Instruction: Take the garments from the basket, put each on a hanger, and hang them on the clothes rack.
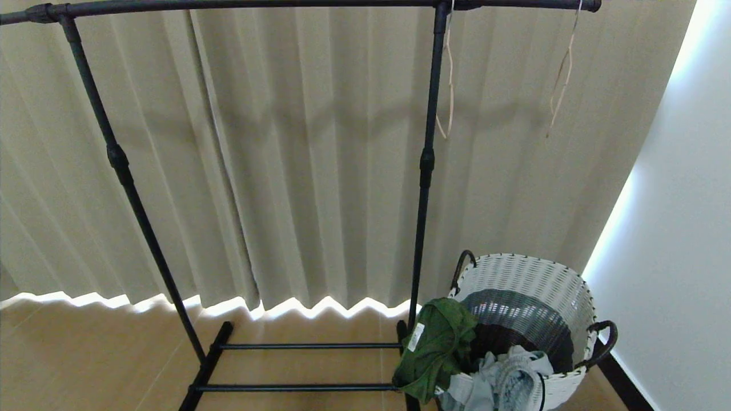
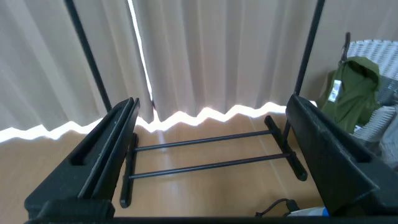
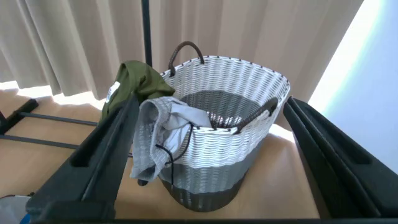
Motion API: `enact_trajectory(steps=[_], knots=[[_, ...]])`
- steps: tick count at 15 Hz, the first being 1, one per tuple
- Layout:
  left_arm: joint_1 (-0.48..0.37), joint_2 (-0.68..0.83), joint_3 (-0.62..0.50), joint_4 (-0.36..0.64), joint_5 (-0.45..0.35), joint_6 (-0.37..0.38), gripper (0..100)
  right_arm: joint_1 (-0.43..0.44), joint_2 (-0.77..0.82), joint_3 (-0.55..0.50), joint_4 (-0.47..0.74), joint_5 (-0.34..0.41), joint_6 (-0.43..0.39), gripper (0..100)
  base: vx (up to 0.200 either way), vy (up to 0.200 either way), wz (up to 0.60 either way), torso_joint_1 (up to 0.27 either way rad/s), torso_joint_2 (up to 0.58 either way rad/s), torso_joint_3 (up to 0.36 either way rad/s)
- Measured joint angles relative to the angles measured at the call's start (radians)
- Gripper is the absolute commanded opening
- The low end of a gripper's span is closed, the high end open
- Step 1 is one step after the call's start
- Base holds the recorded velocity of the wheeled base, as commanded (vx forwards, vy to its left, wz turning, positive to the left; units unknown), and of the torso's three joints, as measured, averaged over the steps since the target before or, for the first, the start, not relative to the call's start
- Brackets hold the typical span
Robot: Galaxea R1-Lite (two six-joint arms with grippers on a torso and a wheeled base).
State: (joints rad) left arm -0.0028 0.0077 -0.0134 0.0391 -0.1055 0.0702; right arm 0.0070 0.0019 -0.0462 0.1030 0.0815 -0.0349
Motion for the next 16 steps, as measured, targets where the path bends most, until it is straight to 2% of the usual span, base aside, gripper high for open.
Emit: enact_trajectory(steps=[11, 16], knots=[[0.001, 0.000, 0.000, -0.001, 0.000, 0.002, 100, 0.000, 0.000, 0.000, 0.001, 0.000, -0.002, 100, 0.200, 0.000, 0.00, 0.000, 0.00, 0.002], [0.001, 0.000, 0.000, -0.001, -0.001, 0.002, 100, 0.000, 0.000, 0.000, 0.002, 0.000, 0.000, 100, 0.000, 0.000, 0.00, 0.000, 0.00, 0.000]])
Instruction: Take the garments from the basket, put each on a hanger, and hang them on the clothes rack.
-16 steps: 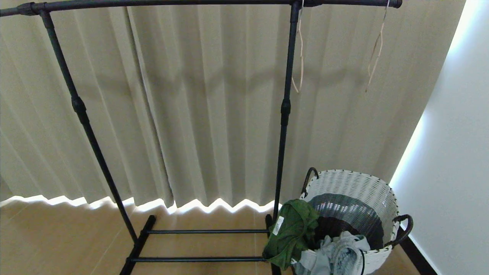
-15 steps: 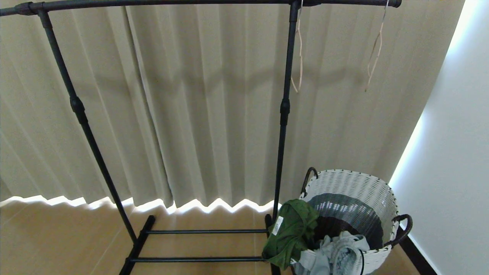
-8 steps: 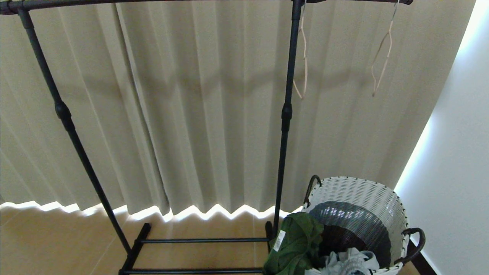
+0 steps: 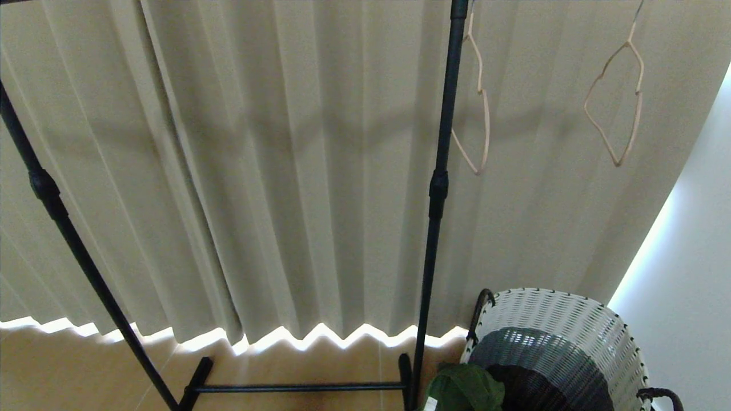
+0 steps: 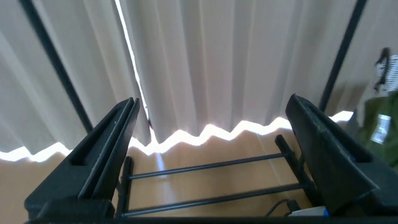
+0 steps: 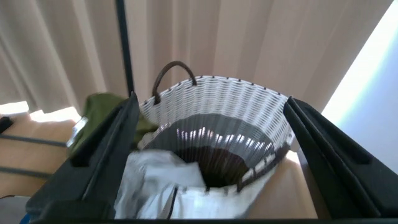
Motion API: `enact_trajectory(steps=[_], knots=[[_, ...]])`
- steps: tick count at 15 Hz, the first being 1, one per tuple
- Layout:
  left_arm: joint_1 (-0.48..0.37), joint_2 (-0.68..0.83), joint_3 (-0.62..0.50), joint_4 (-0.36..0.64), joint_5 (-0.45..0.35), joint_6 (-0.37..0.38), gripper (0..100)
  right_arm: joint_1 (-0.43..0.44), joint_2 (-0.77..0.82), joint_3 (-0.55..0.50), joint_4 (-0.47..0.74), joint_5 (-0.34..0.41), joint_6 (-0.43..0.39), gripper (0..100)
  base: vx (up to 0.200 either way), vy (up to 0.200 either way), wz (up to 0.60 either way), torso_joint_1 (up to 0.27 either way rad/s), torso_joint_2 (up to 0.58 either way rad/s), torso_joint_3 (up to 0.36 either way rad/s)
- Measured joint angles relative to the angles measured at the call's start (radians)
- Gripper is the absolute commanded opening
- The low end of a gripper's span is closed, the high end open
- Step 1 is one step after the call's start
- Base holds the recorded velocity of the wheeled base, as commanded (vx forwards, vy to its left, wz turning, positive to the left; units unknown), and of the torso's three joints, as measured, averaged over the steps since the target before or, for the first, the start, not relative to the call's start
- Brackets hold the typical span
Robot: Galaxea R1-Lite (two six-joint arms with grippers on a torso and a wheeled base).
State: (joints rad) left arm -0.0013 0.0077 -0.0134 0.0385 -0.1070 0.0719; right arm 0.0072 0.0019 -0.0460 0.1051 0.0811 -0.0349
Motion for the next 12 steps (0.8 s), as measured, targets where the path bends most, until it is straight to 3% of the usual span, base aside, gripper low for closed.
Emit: enact_trajectory(steps=[1, 7, 12], knots=[[0.000, 0.000, 0.000, 0.000, 0.000, 0.000, 100, 0.000, 0.000, 0.000, 0.000, 0.000, -0.001, 100, 0.000, 0.000, 0.00, 0.000, 0.00, 0.000], [0.000, 0.000, 0.000, 0.000, -0.001, 0.004, 100, 0.000, 0.000, 0.000, -0.001, 0.000, -0.002, 100, 0.000, 0.200, 0.00, 0.002, 0.00, 0.002], [-0.001, 0.000, 0.000, 0.000, 0.000, -0.001, 100, -0.001, 0.000, -0.004, -0.001, 0.000, -0.001, 100, 0.000, 0.000, 0.00, 0.000, 0.00, 0.000]])
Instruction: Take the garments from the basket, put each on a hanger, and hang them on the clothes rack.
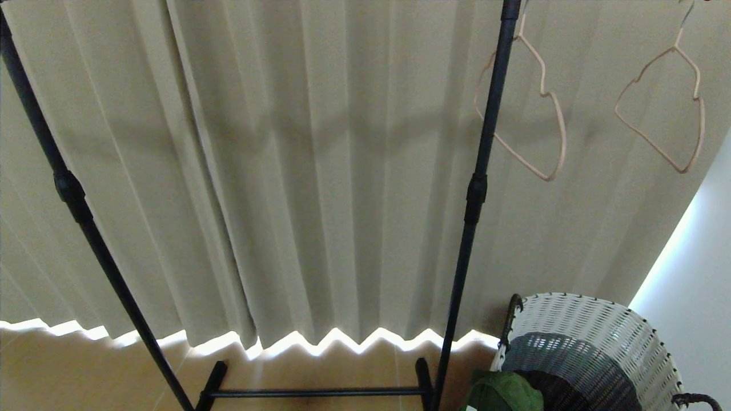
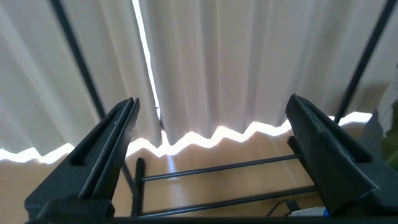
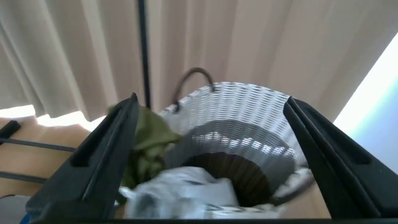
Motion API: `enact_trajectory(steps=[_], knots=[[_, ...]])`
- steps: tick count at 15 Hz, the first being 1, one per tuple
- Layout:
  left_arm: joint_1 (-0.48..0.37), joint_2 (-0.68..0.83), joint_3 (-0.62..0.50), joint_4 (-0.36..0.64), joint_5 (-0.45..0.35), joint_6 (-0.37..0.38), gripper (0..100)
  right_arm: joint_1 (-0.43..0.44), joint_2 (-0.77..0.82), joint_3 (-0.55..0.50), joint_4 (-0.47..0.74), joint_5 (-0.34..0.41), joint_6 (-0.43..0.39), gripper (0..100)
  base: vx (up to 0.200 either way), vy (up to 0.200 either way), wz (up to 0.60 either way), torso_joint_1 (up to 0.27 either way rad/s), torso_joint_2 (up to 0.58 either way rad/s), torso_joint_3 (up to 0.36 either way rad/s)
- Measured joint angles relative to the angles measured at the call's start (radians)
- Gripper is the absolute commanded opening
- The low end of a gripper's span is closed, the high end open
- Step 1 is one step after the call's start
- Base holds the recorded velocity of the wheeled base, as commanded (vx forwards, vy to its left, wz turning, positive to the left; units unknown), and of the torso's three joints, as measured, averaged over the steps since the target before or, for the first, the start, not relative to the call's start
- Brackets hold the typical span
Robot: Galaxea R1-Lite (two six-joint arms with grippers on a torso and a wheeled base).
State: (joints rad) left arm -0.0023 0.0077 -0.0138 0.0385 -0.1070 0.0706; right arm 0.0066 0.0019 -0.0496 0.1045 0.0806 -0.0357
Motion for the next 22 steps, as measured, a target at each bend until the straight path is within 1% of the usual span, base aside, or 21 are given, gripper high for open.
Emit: enact_trajectory(steps=[2, 5, 7, 8, 10, 11, 13, 16, 18, 20, 22], knots=[[0.002, 0.000, 0.000, -0.001, -0.001, 0.000, 100, 0.003, 0.006, -0.025, 0.021, -0.002, -0.015, 100, 0.000, 0.000, 0.00, 0.000, 0.00, 0.000], [0.000, 0.000, 0.000, 0.000, 0.000, 0.000, 100, 0.008, 0.098, -0.081, 0.051, -0.011, -0.097, 100, 0.000, 0.000, 0.00, 0.000, 0.00, 0.000], [0.001, 0.000, 0.000, 0.000, 0.001, 0.001, 100, 0.009, 0.237, -0.116, 0.054, -0.052, -0.201, 100, 0.000, 0.000, 0.00, 0.000, 0.00, 0.000], [0.000, 0.000, 0.000, 0.000, 0.001, 0.001, 100, 0.009, 0.312, -0.129, 0.055, -0.073, -0.253, 100, -0.200, 0.000, 0.00, 0.002, 0.00, 0.002], [0.001, 0.000, 0.000, 0.000, 0.001, 0.000, 100, 0.010, 0.497, -0.154, 0.048, -0.108, -0.385, 100, -0.200, 0.000, 0.00, 0.000, 0.00, 0.002], [0.000, 0.000, 0.000, 0.000, 0.001, 0.000, 100, 0.010, 0.579, -0.162, 0.043, -0.120, -0.451, 100, 0.000, 0.000, 0.00, 0.000, 0.00, 0.000], [0.001, 0.000, 0.000, 0.000, 0.001, 0.000, 100, 0.010, 0.733, -0.165, 0.040, -0.131, -0.579, 100, 0.000, 0.000, 0.00, 0.000, 0.00, 0.000], [0.001, 0.000, 0.000, 0.000, 0.001, 0.000, 100, 0.012, 0.900, -0.130, 0.034, -0.128, -0.729, 100, 0.000, 0.000, 0.00, 0.000, 0.00, 0.000], [0.000, 0.000, 0.000, 0.000, 0.001, 0.000, 100, 0.025, 0.962, -0.102, 0.031, -0.114, -0.746, 100, 0.000, 0.000, 0.00, 0.000, 0.00, 0.000], [0.001, 0.000, 0.000, 0.000, 0.001, 0.000, 100, 0.062, 1.025, -0.095, 0.024, -0.091, -0.746, 100, 0.000, 0.000, 0.00, 0.000, 0.00, 0.000], [0.001, 0.000, 0.000, 0.000, 0.001, 0.000, 100, 0.080, 1.100, -0.095, -0.029, -0.085, -0.745, 100, 0.000, 0.000, 0.00, 0.000, 0.00, 0.000]])
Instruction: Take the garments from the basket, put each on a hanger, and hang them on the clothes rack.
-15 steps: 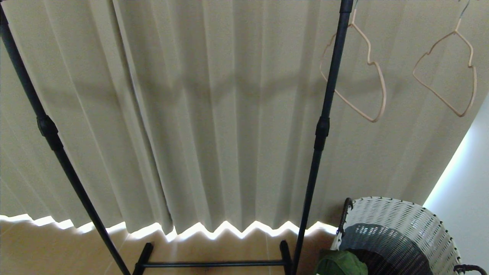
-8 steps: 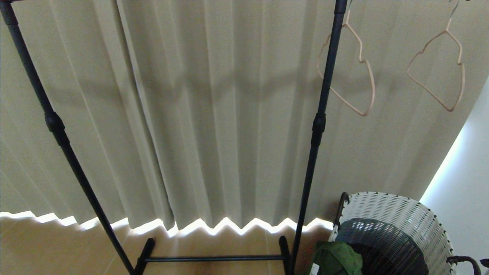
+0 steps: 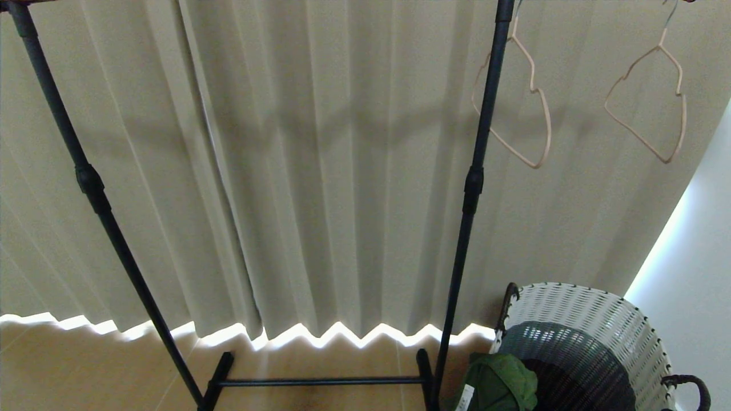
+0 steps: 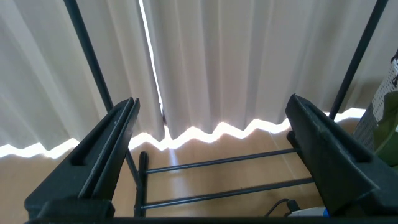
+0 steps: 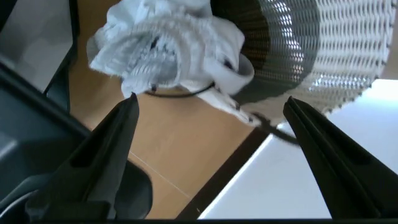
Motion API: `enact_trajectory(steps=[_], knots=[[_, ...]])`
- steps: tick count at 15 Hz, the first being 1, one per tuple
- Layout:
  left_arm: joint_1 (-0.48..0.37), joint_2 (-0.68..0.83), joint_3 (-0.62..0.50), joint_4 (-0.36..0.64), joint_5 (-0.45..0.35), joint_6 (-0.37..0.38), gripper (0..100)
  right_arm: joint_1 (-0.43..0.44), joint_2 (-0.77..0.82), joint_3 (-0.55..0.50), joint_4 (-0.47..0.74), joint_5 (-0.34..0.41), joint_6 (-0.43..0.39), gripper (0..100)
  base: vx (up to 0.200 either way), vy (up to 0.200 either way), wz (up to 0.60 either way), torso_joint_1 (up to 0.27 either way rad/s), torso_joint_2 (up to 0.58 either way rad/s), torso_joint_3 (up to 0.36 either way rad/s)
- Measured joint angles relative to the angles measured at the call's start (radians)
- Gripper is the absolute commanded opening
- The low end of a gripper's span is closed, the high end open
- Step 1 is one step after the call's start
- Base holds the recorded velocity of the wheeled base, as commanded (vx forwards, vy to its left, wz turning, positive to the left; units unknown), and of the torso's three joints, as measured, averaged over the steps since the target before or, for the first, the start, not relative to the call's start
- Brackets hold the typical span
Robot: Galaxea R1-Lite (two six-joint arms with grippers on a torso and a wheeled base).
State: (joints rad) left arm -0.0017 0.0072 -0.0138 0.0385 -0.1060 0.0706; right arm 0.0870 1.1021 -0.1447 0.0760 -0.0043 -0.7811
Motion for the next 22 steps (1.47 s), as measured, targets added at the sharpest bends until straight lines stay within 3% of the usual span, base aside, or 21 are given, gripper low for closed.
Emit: enact_trajectory(steps=[5, 11, 12, 18, 22], knots=[[0.000, 0.000, 0.000, 0.000, 0.000, 0.003, 100, 0.008, 0.254, 0.001, -0.176, 0.024, 0.007, 100, 0.000, 0.000, 0.00, 0.000, 0.00, 0.000], [0.000, 0.000, 0.000, 0.000, 0.000, 0.005, 100, -0.011, 0.485, 0.003, -0.386, -0.001, 0.020, 100, 0.000, 0.000, 0.00, 0.000, 0.00, 0.000], [0.000, 0.000, 0.000, 0.000, 0.000, 0.005, 100, -0.021, 0.506, 0.003, -0.390, -0.007, 0.021, 0, 0.000, 0.000, 0.00, 0.000, 0.00, 0.000], [0.000, 0.000, 0.000, -0.002, 0.000, 0.001, 100, -0.042, 0.501, 0.003, -0.403, -0.023, 0.026, 0, 0.000, 0.000, 0.00, 0.000, 0.00, 0.000], [0.000, 0.000, 0.000, -0.002, 0.000, 0.000, 100, -0.067, 0.307, 0.004, -0.381, -0.053, 0.059, 0, 0.000, 0.000, 0.00, 0.000, 0.00, 0.000]])
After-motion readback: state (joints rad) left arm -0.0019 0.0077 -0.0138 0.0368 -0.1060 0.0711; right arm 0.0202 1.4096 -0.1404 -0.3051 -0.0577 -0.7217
